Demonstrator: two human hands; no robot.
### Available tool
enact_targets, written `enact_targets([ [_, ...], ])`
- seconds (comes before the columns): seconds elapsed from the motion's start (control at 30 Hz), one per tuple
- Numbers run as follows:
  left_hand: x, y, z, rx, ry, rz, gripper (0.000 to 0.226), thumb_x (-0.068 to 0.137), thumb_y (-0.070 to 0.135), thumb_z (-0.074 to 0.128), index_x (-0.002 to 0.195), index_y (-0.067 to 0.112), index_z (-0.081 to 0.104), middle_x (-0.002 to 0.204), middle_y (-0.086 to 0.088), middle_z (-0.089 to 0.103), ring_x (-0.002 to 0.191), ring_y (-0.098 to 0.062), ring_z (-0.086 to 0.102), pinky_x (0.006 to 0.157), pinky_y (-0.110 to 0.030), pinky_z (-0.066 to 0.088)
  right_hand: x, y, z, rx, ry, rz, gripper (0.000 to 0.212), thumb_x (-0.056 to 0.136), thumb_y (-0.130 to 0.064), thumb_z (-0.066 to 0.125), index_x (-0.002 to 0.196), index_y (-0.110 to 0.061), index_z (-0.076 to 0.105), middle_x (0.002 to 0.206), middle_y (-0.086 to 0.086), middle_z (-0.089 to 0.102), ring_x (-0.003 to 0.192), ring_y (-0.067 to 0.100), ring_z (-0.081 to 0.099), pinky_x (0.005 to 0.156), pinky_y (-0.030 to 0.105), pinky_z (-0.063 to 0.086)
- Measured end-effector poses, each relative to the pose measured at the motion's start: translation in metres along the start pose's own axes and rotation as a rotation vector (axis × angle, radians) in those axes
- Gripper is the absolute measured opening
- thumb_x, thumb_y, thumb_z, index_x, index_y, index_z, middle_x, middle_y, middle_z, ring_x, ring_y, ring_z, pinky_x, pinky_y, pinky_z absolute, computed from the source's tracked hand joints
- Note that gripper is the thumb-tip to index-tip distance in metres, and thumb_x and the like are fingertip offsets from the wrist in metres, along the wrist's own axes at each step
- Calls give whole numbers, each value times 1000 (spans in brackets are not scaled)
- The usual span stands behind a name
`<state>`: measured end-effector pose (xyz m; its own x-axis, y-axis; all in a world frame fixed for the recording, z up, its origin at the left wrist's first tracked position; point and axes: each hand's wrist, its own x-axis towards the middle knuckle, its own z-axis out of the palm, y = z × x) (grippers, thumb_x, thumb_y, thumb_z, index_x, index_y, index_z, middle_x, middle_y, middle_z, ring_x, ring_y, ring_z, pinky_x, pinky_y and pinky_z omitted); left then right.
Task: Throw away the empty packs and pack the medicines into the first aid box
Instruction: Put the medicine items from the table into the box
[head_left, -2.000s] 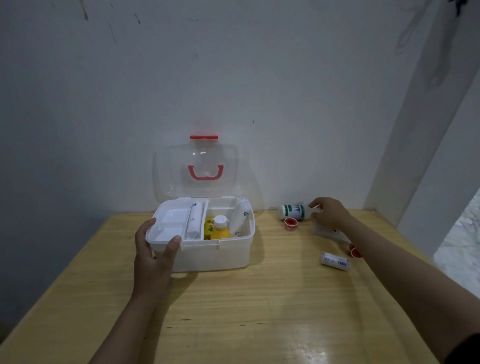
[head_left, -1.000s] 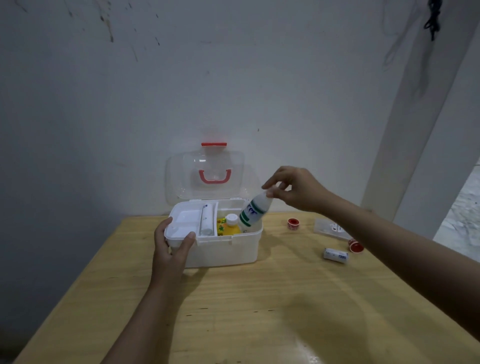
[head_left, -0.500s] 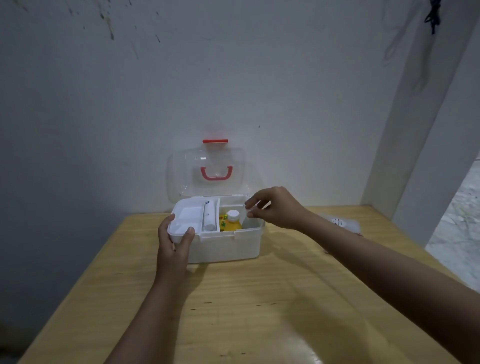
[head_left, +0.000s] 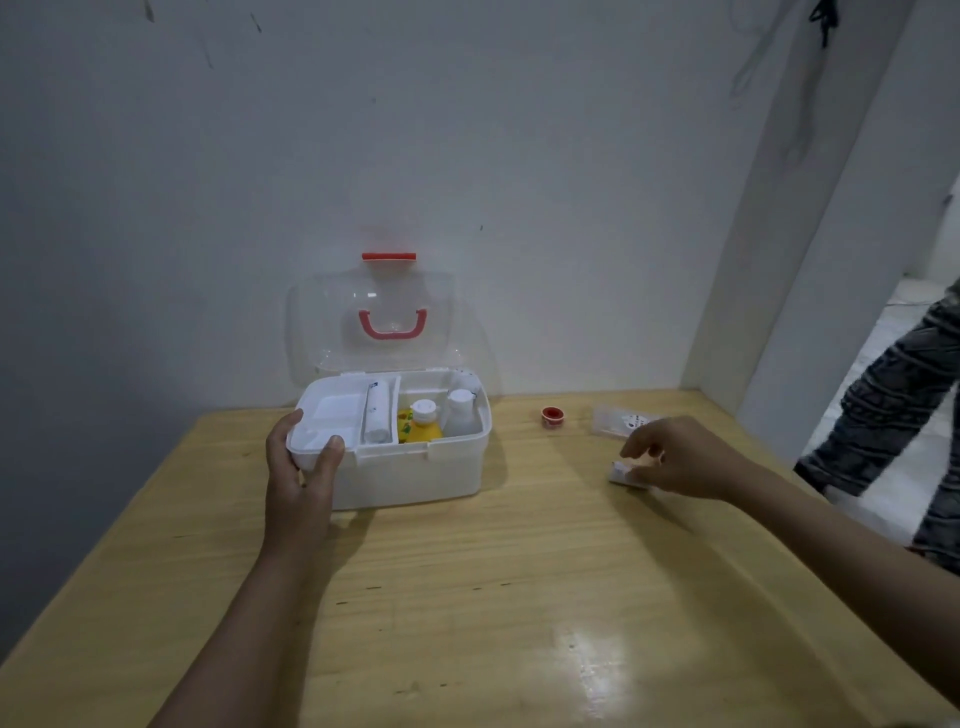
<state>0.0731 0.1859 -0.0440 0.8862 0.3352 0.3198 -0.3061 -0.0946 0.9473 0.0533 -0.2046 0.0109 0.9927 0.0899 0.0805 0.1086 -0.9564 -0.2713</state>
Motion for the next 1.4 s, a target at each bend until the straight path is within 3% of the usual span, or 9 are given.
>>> enact_targets([
  [0.13, -1, 0, 1, -7, 11, 6, 49, 91, 22, 56, 135, 28, 35, 127, 7, 45, 110, -14, 48, 85, -25, 40, -3, 7, 16, -48, 32, 0, 19, 79, -42, 68, 88, -26, 72, 87, -11, 71, 73, 3, 58, 63, 23, 47],
  [0.37, -2, 1, 1, -5, 3, 3, 50, 91, 22, 56, 135, 29, 34, 127, 6, 45, 111, -15, 48, 85, -25, 42, 1, -61, -19, 357, 243, -148, 24, 73, -47, 69, 79, -24, 73, 76, -12, 72, 69, 2, 65, 58, 13, 46],
  [0.47, -2, 2, -2, -13, -13, -2, 51, 90, 24, 57, 135, 30, 34, 128, 5, 46, 111, -15, 49, 77, -18, 44, 14, -114, -35, 485, 268, -251, 17, 74, -35, 73, 82, -21, 75, 79, -9, 74, 69, 0, 66, 58, 8, 46],
  [0.6, -3, 7, -6, -43, -48, -19, 54, 87, 21, 61, 135, 27, 36, 127, 4, 47, 103, -9, 53, 64, -8, 47, 44, -179, -32, 476, 205, -406, 18, 75, -24, 75, 92, -16, 75, 88, -5, 74, 75, 6, 68, 64, 10, 50],
  [0.77, 1, 5, -15, -9, -90, -20, 59, 82, 30, 66, 134, 32, 37, 132, 4, 47, 113, -13, 52, 77, -19, 49, 79, -244, -1, 371, 37, -491, 23, 76, -17, 75, 98, -10, 73, 96, 2, 74, 70, 2, 62, 62, 6, 49],
  [0.9, 1, 7, -17, -9, -103, -10, 59, 82, 29, 67, 133, 31, 38, 133, 5, 48, 114, -9, 52, 82, -19, 47, 98, -272, 17, 274, -60, -496, 21, 75, -12, 74, 96, -9, 74, 96, 6, 75, 78, 12, 65, 71, 21, 53],
  [1.13, -1, 9, -17, -52, -102, -8, 57, 82, 24, 68, 131, 31, 40, 126, 11, 50, 107, 2, 53, 72, -8, 46, 113, -283, 33, 191, -138, -469, 19, 71, -19, 77, 89, -11, 75, 90, 4, 75, 81, 16, 67, 79, 33, 56],
  [1.27, 2, 5, -18, -27, -97, -14, 59, 81, 28, 68, 132, 32, 39, 127, 9, 49, 108, -3, 52, 77, -17, 50, 99, -264, 16, 377, 12, -426, 20, 77, -18, 74, 94, -7, 73, 93, 5, 73, 77, 12, 65, 74, 22, 54],
  [1.4, 3, 2, -15, -25, -70, -4, 58, 79, 27, 71, 129, 32, 41, 127, 10, 50, 110, -2, 52, 73, -7, 46, 96, -210, 0, 445, 217, -313, 15, 79, -20, 72, 91, -11, 75, 88, 3, 74, 69, 5, 63, 71, 18, 52],
])
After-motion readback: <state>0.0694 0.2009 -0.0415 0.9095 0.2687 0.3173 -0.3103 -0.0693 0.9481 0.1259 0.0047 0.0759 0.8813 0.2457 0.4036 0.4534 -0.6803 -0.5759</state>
